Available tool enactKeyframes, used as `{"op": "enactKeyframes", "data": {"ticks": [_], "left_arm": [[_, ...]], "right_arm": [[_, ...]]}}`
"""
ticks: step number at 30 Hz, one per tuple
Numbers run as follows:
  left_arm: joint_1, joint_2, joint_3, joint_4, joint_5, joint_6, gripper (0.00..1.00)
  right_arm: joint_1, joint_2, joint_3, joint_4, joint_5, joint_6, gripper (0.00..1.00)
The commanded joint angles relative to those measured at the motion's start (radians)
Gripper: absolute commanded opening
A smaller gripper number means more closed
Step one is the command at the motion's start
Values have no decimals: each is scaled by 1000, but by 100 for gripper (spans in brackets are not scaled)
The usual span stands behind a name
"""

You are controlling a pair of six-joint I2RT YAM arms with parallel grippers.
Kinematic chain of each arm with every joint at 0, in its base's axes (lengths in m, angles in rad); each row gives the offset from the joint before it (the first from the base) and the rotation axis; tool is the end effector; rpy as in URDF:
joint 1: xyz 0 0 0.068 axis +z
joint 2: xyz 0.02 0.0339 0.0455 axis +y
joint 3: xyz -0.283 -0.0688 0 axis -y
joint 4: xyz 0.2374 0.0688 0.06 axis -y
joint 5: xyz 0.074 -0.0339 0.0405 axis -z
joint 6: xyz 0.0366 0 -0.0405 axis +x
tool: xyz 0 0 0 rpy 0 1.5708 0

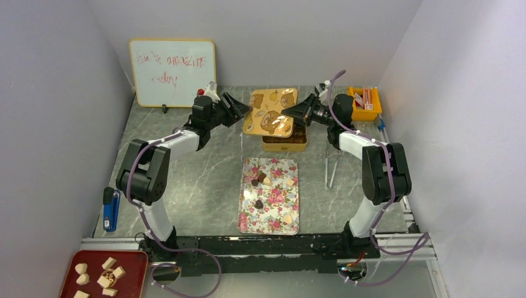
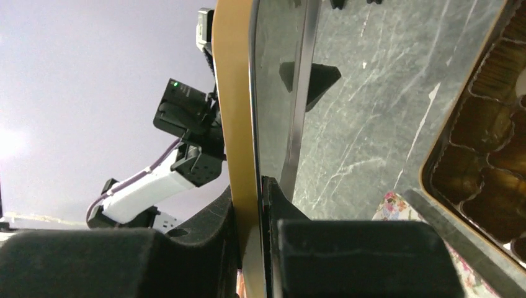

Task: Pack the chocolate
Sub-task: Pick up the box lid from the center of the board, then close the box lid on the packing box.

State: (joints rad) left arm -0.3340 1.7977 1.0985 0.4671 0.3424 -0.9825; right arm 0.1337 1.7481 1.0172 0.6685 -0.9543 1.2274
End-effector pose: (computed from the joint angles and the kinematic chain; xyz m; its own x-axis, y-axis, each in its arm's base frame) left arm 0.3829 -0.1459 0.2574 -0.6343 -0.6093 -0.4758 0.1619 0.4971 -0.8524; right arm 0.3743 0.0805 0.2723 -0.8533 0.4346 -0.2881 -0.2395 0.1642 0.9569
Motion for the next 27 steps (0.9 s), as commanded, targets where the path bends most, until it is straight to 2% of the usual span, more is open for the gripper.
{"op": "enactKeyframes", "data": {"ticks": [1, 5, 9, 17, 19, 25, 27], "left_arm": [[-7, 26, 19, 145, 88, -23, 69], [-7, 64, 16, 245, 140, -69, 68], [-7, 86, 2, 337, 174, -109, 61], [-11, 142, -44, 538, 276, -221, 21], [-15, 151, -52, 569, 300, -237, 18], [-28, 207, -47, 728, 377, -337, 18], [-32, 234, -37, 816, 401, -384, 14]], "right_arm": [[-10, 27, 13, 190, -68, 90, 0], [-11, 53, 23, 194, -84, 105, 0], [-15, 72, 22, 175, -85, 94, 0], [-22, 111, 29, 182, -75, 95, 0], [-22, 120, 37, 177, -78, 88, 0], [-22, 135, 60, 133, -80, 60, 0], [-23, 132, 65, 95, -75, 31, 0]]}}
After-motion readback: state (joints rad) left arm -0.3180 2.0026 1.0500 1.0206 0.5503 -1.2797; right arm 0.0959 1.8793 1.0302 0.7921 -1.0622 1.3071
